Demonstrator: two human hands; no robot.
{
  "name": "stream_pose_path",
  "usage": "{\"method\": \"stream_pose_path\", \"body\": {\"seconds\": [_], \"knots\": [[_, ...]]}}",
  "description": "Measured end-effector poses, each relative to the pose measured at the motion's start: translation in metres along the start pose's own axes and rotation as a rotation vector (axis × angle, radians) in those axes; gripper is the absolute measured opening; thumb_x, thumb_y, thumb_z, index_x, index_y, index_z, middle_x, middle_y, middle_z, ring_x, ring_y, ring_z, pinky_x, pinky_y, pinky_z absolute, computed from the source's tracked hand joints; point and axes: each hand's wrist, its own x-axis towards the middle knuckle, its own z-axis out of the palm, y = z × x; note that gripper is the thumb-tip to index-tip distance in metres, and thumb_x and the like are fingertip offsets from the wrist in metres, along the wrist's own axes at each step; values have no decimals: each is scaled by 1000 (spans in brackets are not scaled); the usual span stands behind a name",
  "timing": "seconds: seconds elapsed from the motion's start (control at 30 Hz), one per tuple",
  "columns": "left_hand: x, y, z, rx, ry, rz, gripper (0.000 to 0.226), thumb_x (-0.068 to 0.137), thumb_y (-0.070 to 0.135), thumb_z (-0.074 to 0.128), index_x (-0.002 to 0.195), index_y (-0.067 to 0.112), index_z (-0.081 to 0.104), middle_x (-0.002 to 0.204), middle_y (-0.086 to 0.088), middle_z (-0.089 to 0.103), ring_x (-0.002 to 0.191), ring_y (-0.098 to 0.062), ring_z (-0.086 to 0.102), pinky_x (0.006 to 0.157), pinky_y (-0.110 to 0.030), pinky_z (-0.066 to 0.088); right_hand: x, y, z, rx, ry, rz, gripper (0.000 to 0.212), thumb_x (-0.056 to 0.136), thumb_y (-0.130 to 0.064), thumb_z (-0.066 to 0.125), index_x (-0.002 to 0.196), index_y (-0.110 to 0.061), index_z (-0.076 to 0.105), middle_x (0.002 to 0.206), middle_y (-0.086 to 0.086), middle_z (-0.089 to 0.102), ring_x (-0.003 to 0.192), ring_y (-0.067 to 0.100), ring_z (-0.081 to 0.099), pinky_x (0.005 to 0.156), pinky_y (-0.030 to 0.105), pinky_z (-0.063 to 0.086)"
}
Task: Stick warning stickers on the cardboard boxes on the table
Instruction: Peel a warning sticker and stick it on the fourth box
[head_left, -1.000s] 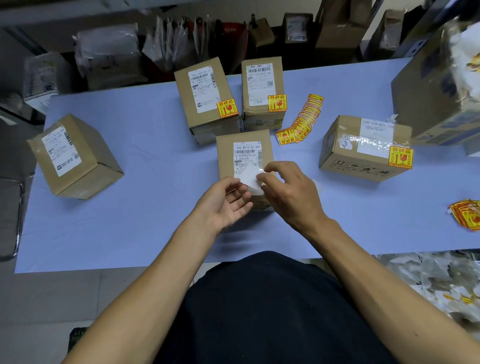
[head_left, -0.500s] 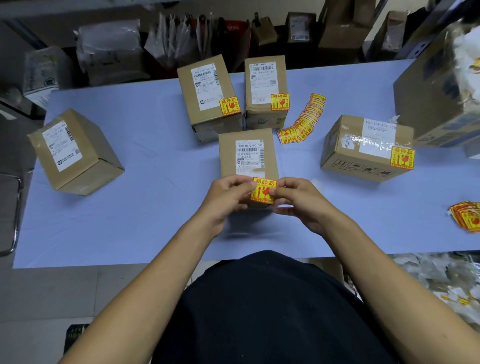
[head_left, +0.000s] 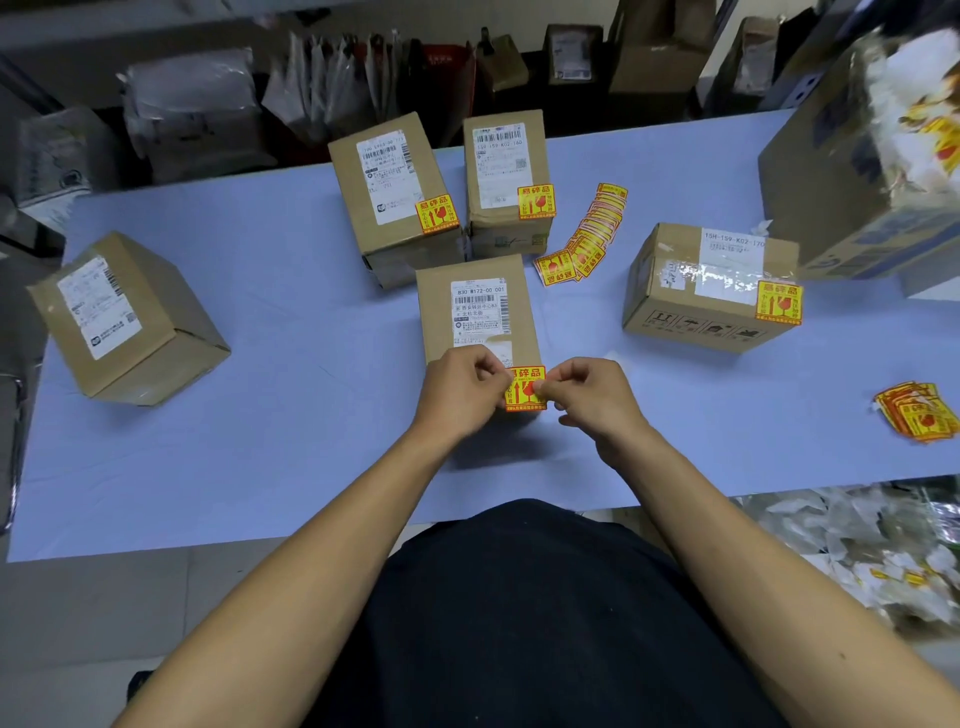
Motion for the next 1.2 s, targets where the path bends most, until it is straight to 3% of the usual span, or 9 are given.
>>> {"method": "stream_pose_path", "body": {"seconds": [0.13,0.23,0.37,0.53,0.73,0.93,1.2], "knots": [[8,7,-1,98,-31,41,11,89,19,66,79,15,71,65,-1,72,68,-13,70,75,-42,61,7,-3,0,-30,31,-12,12,89,-18,70,83,-8,70,83,8,68,76,19,60,67,38,57],[13,11,-4,147,-50,50,10,88,17,66,80,15,71,66,-1,72,68,-11,69,73,-38,60,12,-6,-1,-59,5,11,13,89,-21,69,80,-11,68,87,8,68,80,20,60,60,32,53],[17,14,-6,196,-70,49,11,86,11,63,79,11,72,65,-3,72,65,-11,70,71,-32,60,17,-11,-3,-191,-21,15,13,85,-22,71,77,-12,69,85,7,71,81,25,65,62,36,55],[19,14,-6,198,-70,30,13,82,7,61,75,7,71,63,-6,72,63,-15,70,64,-31,58,21,-20,-2,-355,14,-25,15,83,-25,73,74,-13,70,76,6,71,69,24,64,70,46,59],[20,12,-4,198,-69,42,12,80,6,61,73,7,70,60,-4,71,58,-10,69,58,-23,52,22,-18,0,-470,40,-57,14,85,-27,71,76,-17,70,78,3,69,79,25,66,69,44,56],[20,13,-3,249,-62,58,13,80,8,59,73,6,70,63,-6,72,68,-17,70,67,-33,57,23,-14,1,-523,85,-69,21,85,-28,69,66,-21,63,71,-5,65,77,22,62,59,28,40],[21,14,-2,293,-77,70,11,81,9,61,75,6,70,72,-11,73,77,-26,70,73,-42,58,22,-13,3,-596,108,-96,14,86,-30,68,77,-20,68,80,-1,69,79,23,64,57,27,39]]}}
